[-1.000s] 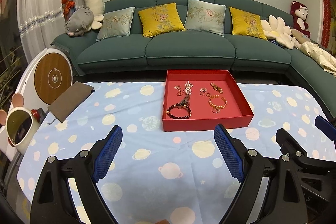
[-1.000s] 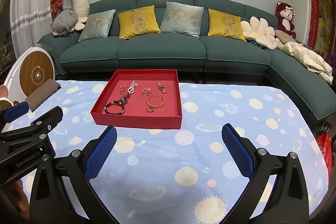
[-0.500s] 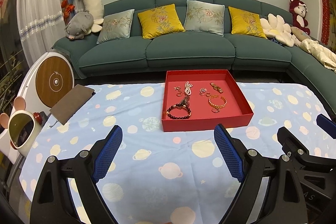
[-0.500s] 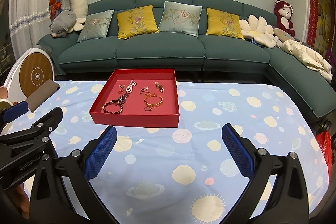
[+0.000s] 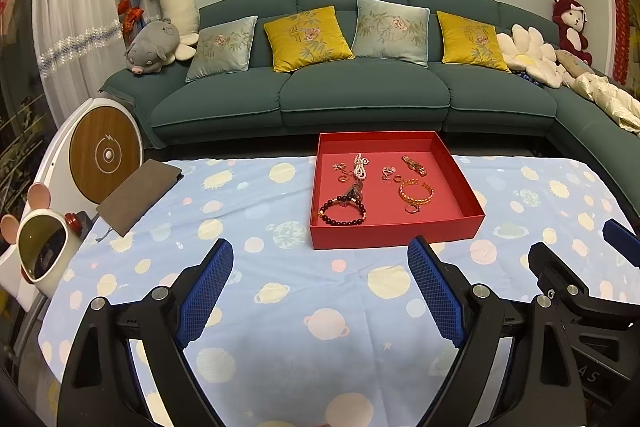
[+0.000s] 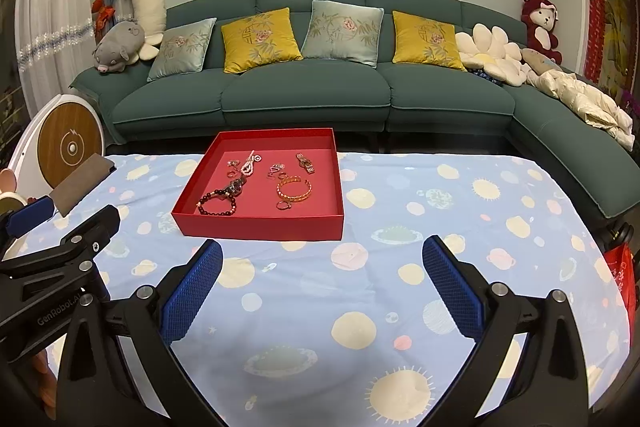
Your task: Organize jewelry
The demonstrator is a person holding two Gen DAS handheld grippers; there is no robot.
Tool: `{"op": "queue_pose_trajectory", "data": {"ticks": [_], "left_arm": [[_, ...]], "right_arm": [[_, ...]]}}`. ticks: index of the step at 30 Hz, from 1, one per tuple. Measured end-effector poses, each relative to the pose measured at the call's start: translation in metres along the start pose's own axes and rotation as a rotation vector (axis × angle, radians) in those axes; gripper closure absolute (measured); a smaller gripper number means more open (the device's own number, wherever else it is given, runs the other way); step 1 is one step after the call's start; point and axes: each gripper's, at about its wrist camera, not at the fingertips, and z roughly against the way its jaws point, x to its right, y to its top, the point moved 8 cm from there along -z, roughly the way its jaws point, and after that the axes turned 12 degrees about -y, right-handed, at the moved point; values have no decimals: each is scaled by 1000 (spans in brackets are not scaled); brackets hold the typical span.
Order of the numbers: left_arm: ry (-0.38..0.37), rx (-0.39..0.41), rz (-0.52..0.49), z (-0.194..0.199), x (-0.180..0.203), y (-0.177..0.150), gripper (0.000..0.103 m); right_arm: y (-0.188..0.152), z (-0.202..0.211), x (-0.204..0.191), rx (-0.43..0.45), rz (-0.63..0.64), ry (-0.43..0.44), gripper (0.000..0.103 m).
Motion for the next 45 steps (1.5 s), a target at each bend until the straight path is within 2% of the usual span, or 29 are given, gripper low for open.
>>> {"op": "queue_pose_trajectory", "data": {"ticks": [29, 38, 45], "left_arm": [[4, -35, 3, -4, 0, -7, 17], [-3, -91, 5, -12, 2, -18, 16], [5, -80, 18, -12, 2, -20, 16]], "right_arm": [[-6, 0, 1, -8, 8, -9, 5], [-13, -5, 3, -22, 30, -19, 5], [-14, -5, 3, -26, 30, -22, 5]]}}
